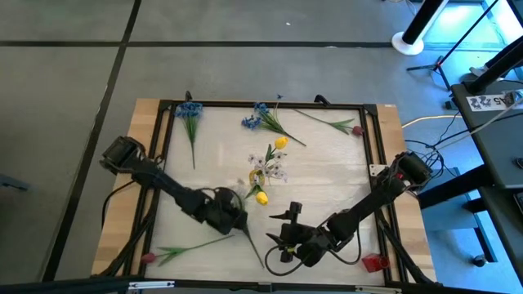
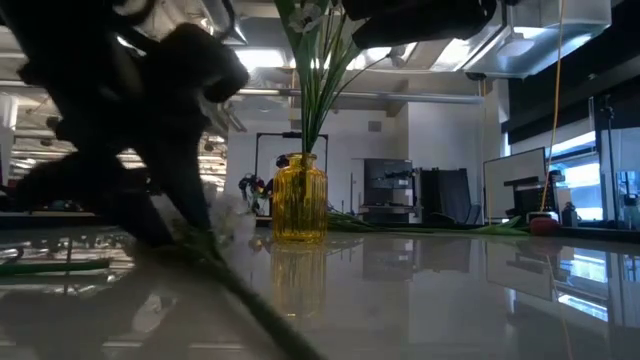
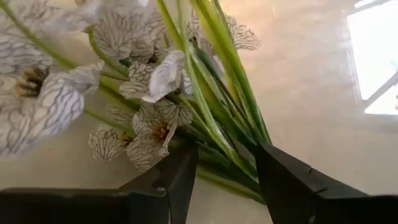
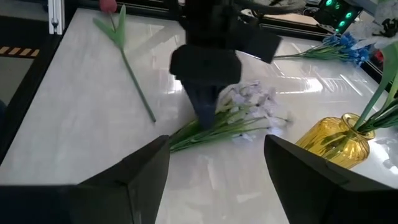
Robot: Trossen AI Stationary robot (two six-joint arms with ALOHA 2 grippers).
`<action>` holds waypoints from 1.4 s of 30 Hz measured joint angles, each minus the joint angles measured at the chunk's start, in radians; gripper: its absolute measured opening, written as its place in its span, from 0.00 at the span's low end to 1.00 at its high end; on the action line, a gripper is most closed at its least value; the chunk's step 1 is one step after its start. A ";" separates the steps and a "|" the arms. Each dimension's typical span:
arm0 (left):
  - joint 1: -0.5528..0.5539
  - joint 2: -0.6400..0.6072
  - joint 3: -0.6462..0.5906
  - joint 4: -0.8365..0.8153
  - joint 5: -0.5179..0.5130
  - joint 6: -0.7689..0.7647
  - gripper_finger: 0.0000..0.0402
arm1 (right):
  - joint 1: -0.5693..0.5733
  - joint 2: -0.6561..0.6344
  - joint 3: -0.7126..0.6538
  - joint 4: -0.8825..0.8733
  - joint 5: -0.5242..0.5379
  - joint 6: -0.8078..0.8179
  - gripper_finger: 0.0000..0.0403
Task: Sort flowers into vase by color
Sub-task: Put the white flower into the yellow vase
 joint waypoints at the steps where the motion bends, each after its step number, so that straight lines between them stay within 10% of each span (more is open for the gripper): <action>1: 0.015 -0.001 -0.011 0.020 0.009 0.017 0.40 | 0.000 0.000 0.000 -0.004 0.000 0.000 0.64; 11: 0.051 -0.002 -0.045 0.096 -0.027 0.161 0.05 | 0.001 0.000 0.000 -0.020 0.000 -0.001 0.64; 17: -0.025 -0.070 -0.046 0.060 -0.145 0.185 0.01 | 0.015 -0.016 -0.001 -0.059 -0.002 -0.001 0.64; 24: -0.193 -0.327 -0.046 -0.152 -0.516 0.171 0.01 | 0.070 -0.075 -0.001 -0.067 -0.027 0.001 0.64; 30: -0.338 -0.471 -0.045 -0.080 -0.962 0.458 0.01 | 0.121 -0.110 -0.001 -0.052 -0.003 -0.023 0.64; 42: -0.191 -0.487 -0.045 0.084 -1.196 0.719 0.01 | 0.160 -0.111 -0.001 -0.003 0.056 -0.002 0.64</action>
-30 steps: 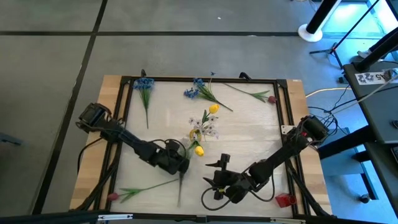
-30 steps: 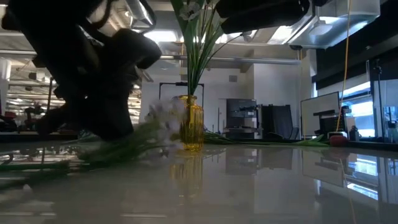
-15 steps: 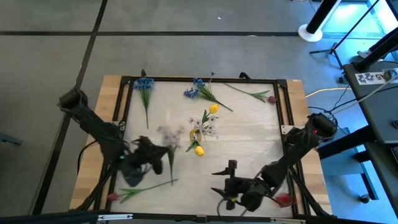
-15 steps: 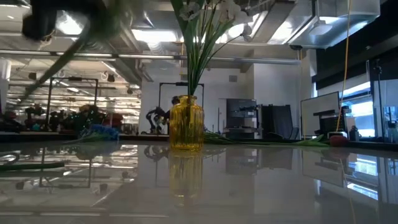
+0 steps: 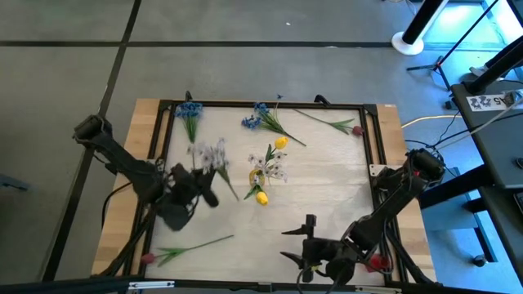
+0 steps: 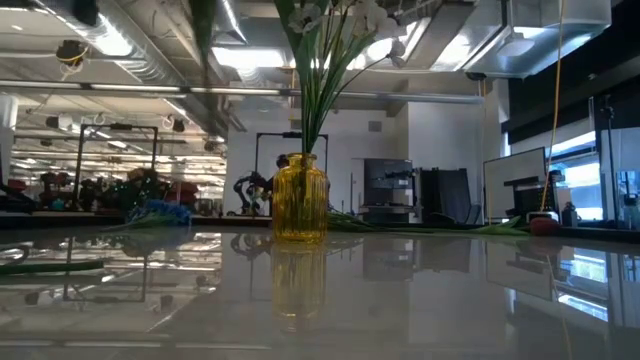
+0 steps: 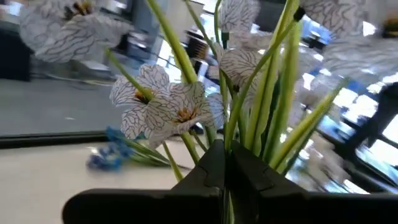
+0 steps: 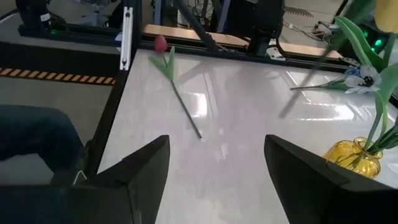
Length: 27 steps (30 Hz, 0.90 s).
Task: Sort flowers into vase by color
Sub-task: Put the white flower into the yellow vase
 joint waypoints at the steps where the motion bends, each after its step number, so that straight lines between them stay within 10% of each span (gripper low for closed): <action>1: 0.035 0.000 0.000 0.007 0.009 -0.002 0.01 | 0.000 0.000 0.000 0.000 -0.002 0.006 0.64; 13: 0.280 -0.008 0.020 0.584 0.212 0.646 0.01 | -0.001 0.000 0.000 -0.006 -0.083 0.057 0.64; 27: 0.396 0.068 0.019 0.593 0.363 0.617 0.01 | 0.007 0.003 0.000 -0.008 -0.083 0.058 0.64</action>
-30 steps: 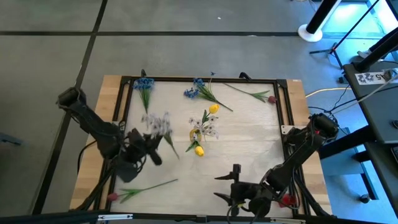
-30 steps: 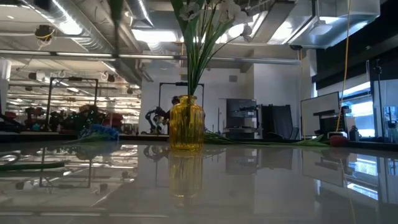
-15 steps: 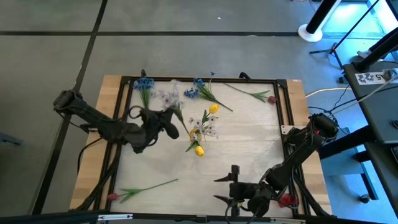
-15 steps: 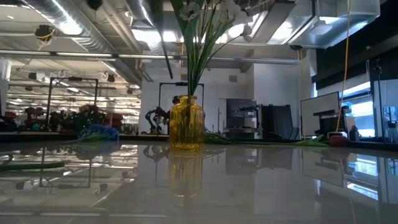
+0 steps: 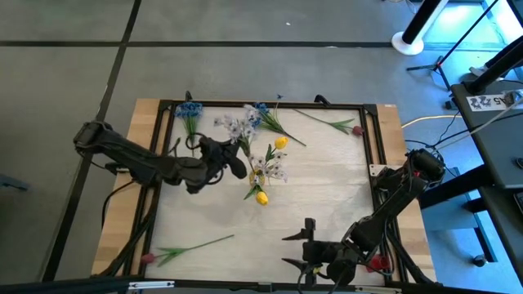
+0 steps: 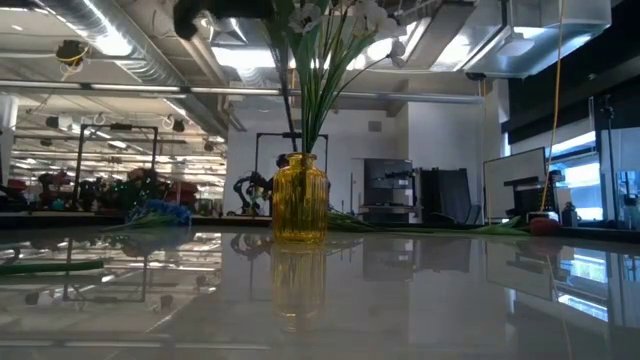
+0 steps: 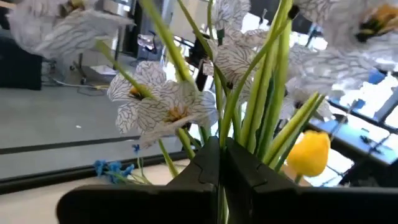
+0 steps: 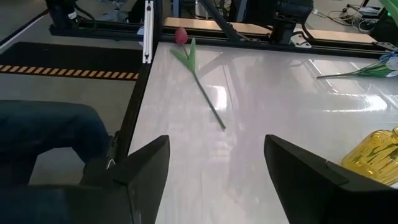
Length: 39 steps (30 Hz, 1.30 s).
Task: Sort flowers into vase by color
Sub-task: Put the white flower into the yellow vase
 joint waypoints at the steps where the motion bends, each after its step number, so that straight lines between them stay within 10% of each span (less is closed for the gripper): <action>1: 0.007 0.011 0.000 0.006 0.016 -0.003 0.01 | 0.000 0.000 0.000 0.000 0.000 0.000 0.64; 28: -0.034 0.157 -0.001 0.029 0.333 0.085 0.01 | 0.011 0.002 0.000 -0.002 -0.027 -0.001 0.64; 39: -0.028 0.154 -0.001 -0.074 0.298 0.050 0.15 | 0.010 0.002 0.000 -0.002 -0.044 0.000 0.64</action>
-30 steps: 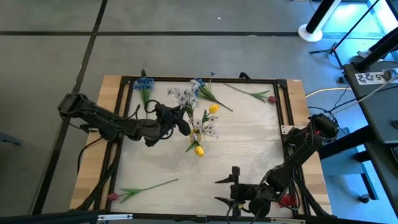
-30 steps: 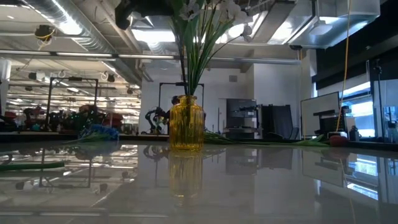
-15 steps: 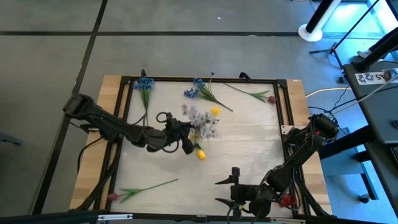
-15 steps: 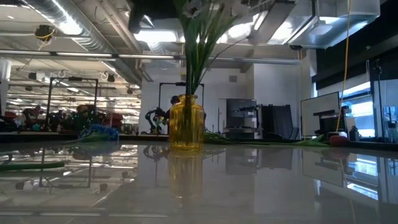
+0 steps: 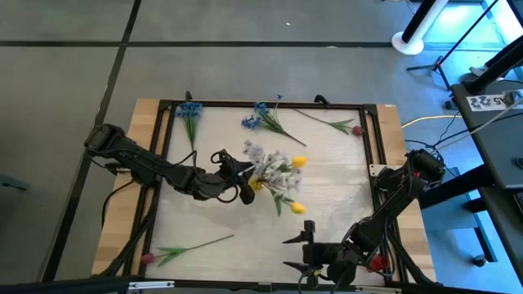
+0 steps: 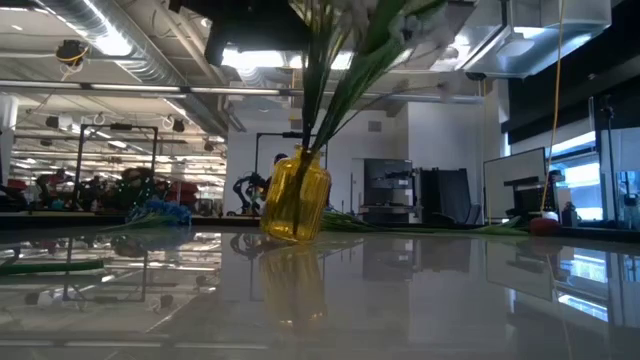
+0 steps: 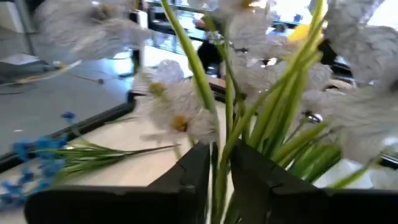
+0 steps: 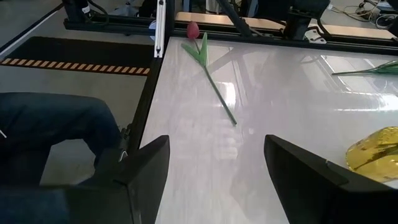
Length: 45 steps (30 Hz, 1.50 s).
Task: Sort flowers into vase by color
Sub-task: Put the white flower into the yellow vase, then adjust the yellow vase
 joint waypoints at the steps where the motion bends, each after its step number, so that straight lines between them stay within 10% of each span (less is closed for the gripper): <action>1: 0.003 -0.001 0.000 -0.006 -0.013 0.000 0.16 | 0.000 0.000 0.000 0.000 0.000 0.000 0.64; 16: -0.091 -0.010 -0.042 -0.310 -0.106 -0.226 0.15 | 0.000 0.000 0.000 -0.022 -0.001 0.012 0.64; 26: -0.086 -0.010 -0.042 -0.284 0.094 -0.220 0.22 | -0.007 -0.074 0.002 -0.164 0.037 0.130 0.64; 34: 0.019 0.076 0.060 -0.288 0.266 -0.166 0.37 | -0.104 -0.121 0.000 -0.735 -0.036 0.449 0.64; 45: 0.165 0.288 0.288 -0.537 0.427 -0.146 0.50 | -0.313 -0.113 -0.081 -0.912 -0.149 0.314 0.64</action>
